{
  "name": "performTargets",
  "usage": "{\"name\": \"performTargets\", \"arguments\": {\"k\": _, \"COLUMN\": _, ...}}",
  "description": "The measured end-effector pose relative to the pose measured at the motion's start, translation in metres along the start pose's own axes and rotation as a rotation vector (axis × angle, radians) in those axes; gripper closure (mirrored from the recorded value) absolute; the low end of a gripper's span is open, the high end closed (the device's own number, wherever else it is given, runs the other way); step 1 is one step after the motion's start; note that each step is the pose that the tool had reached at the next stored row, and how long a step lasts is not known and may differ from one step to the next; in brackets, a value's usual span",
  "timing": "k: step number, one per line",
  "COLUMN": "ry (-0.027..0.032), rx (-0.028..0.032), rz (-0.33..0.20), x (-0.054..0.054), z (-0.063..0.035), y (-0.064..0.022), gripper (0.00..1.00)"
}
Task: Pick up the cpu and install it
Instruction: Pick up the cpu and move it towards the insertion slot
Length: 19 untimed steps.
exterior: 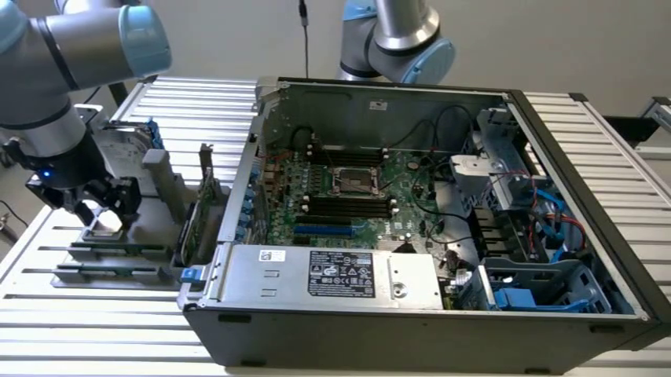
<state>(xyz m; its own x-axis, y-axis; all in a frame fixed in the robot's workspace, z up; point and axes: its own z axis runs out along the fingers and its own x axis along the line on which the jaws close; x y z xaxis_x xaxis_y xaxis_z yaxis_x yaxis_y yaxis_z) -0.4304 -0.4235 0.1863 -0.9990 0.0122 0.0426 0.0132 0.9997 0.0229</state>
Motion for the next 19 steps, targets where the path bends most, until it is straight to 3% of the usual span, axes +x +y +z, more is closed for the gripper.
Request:
{"name": "performTargets", "arguments": {"k": 5, "ry": 0.0001, "rx": 0.0, "rz": 0.001, "x": 0.0001, "z": 0.0011, "y": 0.0, "gripper": 0.33}}
{"name": "performTargets", "arguments": {"k": 9, "ry": 0.0003, "rx": 0.0, "rz": 0.001, "x": 0.0002, "z": 0.0014, "y": 0.0, "gripper": 0.45}}
{"name": "performTargets", "arguments": {"k": 19, "ry": 0.0006, "rx": -0.0001, "rz": 0.001, "x": 0.0001, "z": 0.0015, "y": 0.0, "gripper": 0.45}}
